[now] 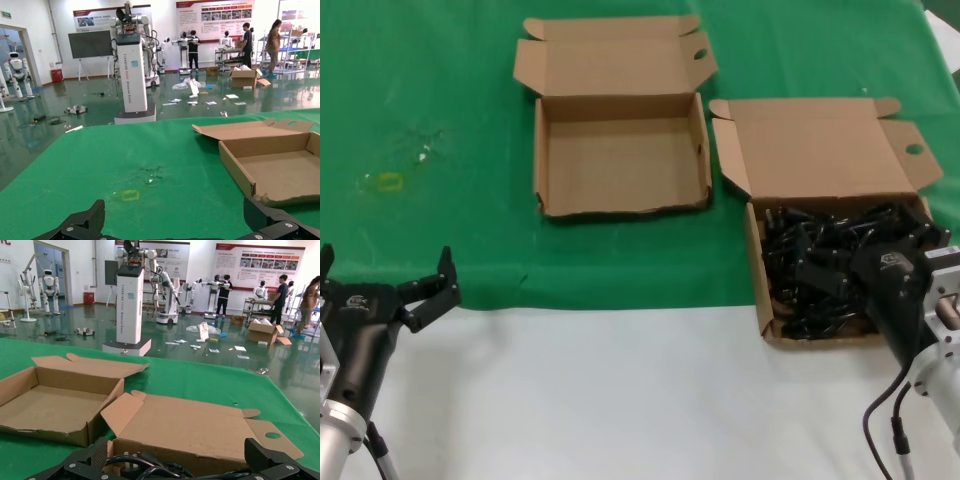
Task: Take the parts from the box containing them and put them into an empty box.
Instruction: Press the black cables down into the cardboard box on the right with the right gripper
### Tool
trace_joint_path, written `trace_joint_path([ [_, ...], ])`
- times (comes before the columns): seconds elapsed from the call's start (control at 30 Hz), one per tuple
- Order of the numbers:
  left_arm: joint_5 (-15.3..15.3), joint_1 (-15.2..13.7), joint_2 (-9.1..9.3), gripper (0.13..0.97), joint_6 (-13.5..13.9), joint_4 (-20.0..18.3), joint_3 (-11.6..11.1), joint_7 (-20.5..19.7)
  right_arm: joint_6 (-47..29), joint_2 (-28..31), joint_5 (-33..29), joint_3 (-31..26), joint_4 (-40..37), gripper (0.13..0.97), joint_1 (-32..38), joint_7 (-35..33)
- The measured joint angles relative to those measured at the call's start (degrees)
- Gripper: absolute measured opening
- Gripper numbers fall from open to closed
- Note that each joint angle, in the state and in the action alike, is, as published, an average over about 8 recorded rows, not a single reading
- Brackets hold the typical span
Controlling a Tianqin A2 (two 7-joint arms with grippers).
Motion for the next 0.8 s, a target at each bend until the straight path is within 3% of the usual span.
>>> trace_joint_path([
  [0.8, 0.0, 0.0, 0.00, 0.959, 0.0, 0.0, 0.0, 0.0, 0.0, 0.0, 0.0, 0.0, 0.0, 0.966, 0.0, 0.0],
])
